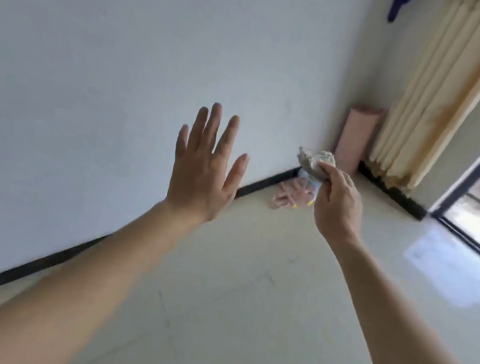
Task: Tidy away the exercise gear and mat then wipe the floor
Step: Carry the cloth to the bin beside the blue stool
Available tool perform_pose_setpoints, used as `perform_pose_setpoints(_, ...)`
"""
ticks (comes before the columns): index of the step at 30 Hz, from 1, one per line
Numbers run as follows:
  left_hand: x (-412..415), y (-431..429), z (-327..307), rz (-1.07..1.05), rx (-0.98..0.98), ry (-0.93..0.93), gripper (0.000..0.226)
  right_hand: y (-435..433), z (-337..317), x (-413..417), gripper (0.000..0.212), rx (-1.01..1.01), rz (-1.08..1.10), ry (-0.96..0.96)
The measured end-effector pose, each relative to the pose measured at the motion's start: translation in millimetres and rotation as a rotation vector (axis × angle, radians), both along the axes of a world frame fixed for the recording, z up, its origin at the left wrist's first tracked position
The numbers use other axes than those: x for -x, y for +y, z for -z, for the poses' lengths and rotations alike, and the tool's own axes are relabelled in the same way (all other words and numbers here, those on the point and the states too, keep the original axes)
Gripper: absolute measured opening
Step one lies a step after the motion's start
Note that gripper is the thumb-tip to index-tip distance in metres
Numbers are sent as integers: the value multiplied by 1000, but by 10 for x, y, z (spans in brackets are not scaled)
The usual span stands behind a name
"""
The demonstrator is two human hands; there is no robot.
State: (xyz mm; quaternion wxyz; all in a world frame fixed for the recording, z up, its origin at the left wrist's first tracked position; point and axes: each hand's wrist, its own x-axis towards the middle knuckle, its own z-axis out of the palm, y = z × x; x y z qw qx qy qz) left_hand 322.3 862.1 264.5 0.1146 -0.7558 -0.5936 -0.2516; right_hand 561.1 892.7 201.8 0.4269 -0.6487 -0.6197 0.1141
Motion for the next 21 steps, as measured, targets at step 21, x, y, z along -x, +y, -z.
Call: perform_pose_setpoints(21, 4217, -6920, -749, -1618, 42, 76, 67, -4660, -1022, 6762, 43, -365, -1628, 35)
